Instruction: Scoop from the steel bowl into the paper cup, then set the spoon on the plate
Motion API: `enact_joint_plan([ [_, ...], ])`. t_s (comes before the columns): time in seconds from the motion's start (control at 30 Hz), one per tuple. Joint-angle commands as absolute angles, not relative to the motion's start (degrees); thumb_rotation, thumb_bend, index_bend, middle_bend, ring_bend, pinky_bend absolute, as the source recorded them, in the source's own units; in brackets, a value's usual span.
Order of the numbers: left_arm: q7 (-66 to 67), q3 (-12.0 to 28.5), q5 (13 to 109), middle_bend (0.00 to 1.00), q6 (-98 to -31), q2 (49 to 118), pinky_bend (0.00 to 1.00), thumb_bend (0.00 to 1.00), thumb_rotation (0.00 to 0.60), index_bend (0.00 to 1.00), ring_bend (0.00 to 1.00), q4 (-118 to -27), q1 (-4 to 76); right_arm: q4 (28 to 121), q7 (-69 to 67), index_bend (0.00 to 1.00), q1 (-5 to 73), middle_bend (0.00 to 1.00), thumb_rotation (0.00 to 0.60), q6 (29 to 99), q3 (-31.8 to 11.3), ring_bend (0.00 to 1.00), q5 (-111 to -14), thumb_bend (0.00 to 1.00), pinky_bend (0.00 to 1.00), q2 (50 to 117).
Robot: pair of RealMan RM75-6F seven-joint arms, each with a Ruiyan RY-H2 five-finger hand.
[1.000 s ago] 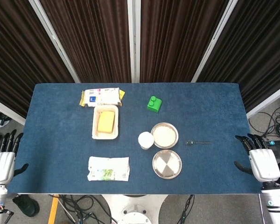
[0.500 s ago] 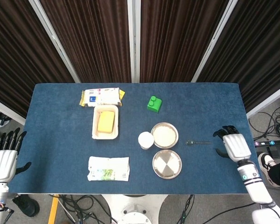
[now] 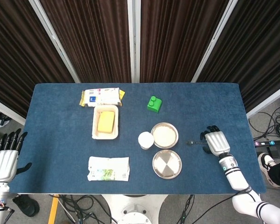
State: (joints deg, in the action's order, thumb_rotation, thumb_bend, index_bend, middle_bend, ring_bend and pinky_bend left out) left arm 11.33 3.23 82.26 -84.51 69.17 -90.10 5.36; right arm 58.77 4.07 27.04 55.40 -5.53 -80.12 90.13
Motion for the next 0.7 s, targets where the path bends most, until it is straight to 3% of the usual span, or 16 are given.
enact_joint_plan([
  [0.03, 11.2, 3.2, 82.2, 0.11, -84.4, 69.2, 0.03, 0.00, 0.600, 0.13, 0.00, -90.0, 5.4, 56.5, 3.3, 0.48, 27.6, 0.44, 0.600, 54.8, -5.0, 0.18, -80.1, 0.16, 0.17, 91.8],
  [0.7, 11.0, 3.3, 81.7, 0.11, -84.3, 69.7, 0.03, 0.00, 0.600, 0.13, 0.00, -89.2, 5.3, 53.5, 1.8, 0.50, 29.6, 0.49, 0.600, 52.0, -4.8, 0.22, -79.2, 0.31, 0.17, 93.1],
])
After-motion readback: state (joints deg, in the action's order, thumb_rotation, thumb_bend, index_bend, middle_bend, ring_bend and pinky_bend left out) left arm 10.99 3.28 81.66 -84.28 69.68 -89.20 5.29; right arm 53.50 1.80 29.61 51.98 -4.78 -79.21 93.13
